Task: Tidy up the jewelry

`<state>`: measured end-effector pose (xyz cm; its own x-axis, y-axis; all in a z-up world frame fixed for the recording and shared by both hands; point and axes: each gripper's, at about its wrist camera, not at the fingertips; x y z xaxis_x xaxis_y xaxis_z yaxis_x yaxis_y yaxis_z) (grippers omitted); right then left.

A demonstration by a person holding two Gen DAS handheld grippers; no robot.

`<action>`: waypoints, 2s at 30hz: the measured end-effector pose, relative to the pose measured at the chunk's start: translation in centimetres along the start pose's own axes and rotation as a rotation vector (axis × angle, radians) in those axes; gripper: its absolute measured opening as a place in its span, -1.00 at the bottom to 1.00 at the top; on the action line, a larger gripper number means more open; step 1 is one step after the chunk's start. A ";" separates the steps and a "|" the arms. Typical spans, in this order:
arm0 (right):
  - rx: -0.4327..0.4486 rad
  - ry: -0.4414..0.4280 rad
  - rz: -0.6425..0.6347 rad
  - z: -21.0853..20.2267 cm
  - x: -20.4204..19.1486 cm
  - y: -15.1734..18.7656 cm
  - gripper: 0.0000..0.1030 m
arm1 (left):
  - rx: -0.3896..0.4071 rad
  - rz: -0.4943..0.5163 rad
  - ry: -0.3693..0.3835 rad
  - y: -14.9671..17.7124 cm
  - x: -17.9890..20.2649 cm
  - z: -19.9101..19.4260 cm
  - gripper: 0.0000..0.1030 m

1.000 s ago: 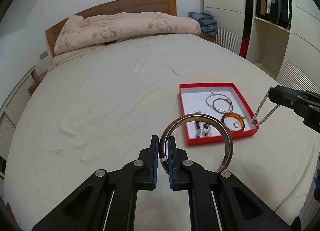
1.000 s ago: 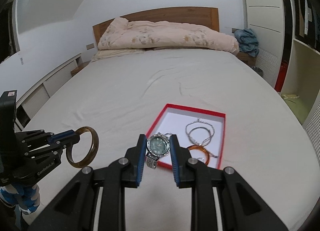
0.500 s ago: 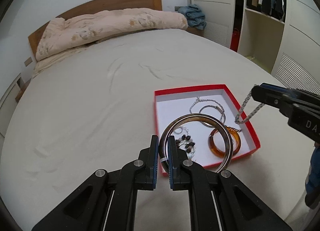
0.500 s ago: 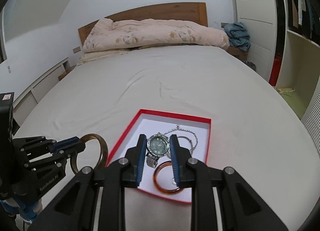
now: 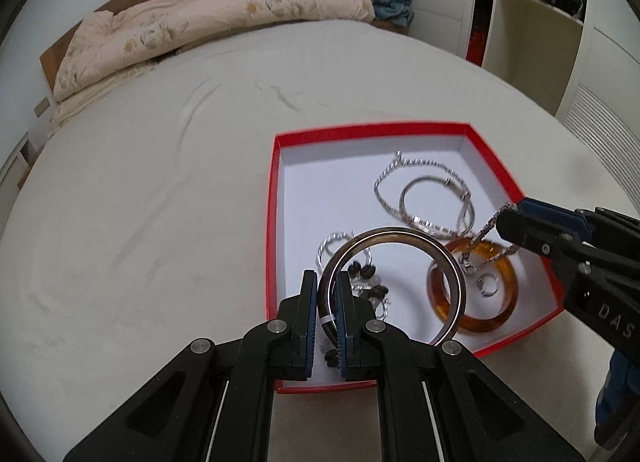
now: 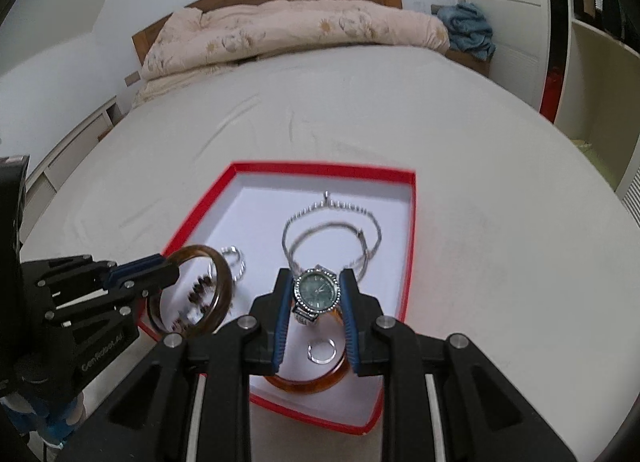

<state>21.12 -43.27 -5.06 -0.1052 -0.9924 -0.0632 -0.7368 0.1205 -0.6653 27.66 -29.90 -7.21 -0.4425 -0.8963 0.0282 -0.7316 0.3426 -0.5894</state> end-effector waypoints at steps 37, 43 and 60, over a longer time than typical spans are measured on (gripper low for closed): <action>-0.080 0.035 -0.023 -3.5 -1.2 2.6 -0.35 | 0.008 -0.083 -0.029 1.3 -1.0 -3.6 -0.11; -0.047 0.036 -0.024 -6.8 -3.3 2.2 -0.28 | 0.061 -0.131 -0.056 2.2 -2.4 -8.5 0.17; 0.053 0.001 -0.063 -17.6 -12.9 3.9 0.12 | 0.162 -0.195 -0.136 9.1 -7.0 -23.6 0.40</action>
<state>7.89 -29.58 6.26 -0.0610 -0.9980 -0.0192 -0.7053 0.0567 -0.7066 11.92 -13.87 6.28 -0.2206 -0.9740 0.0516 -0.6989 0.1209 -0.7049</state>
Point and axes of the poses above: each gripper's, at about its wrist camera, not at the fingertips, and z roughly the way its jaws point, x to its right, y to its underside, and after that the axes turned 8 degrees about -z, right-handed
